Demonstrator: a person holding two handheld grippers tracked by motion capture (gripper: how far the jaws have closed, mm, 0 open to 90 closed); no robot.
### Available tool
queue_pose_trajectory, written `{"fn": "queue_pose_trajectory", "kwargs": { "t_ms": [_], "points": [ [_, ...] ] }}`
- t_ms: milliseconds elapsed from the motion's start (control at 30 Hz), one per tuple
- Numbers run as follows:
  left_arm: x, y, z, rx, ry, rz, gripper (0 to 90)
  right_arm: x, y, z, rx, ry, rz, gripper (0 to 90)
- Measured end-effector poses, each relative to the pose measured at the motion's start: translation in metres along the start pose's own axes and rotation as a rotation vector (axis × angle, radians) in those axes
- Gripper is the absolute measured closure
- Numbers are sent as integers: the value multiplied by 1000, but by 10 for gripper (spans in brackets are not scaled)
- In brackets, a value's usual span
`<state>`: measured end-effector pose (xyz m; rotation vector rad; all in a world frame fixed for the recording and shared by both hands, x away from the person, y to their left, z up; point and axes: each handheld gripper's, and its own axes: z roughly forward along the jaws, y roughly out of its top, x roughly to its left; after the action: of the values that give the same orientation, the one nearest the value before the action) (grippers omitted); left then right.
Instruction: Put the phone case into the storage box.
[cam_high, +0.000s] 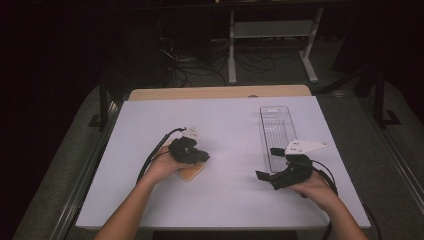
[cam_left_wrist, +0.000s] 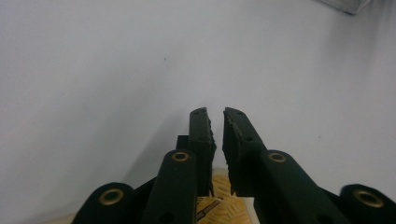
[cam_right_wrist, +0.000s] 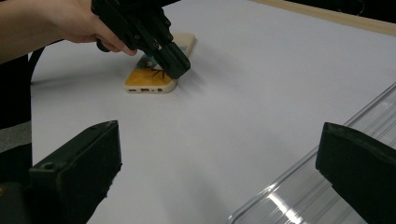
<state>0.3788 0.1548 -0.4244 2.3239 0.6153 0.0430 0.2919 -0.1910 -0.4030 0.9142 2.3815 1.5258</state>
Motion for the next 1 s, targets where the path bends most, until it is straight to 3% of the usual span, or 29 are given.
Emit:
{"fn": "queue_pose_trajectory", "kwargs": {
  "t_ms": [200, 367, 467, 900, 1000],
  "points": [
    [0, -1, 3, 33, 2, 1, 895, 0, 0, 0, -1, 0, -4, 0],
    [-2, -1, 8, 47, 2, -2, 897, 0, 0, 0, -1, -1, -4, 0],
    [-1, -1, 9, 80, 10, 6, 897, 0, 0, 0, -1, -1, -4, 0],
    [-6, -3, 9, 98, 15, 6, 898, 0, 0, 0, 0, -1, -1, 0],
    [-5, -5, 5, 116, 17, 35, 898, 0, 0, 0, 3, -1, -2, 0]
  ]
}}
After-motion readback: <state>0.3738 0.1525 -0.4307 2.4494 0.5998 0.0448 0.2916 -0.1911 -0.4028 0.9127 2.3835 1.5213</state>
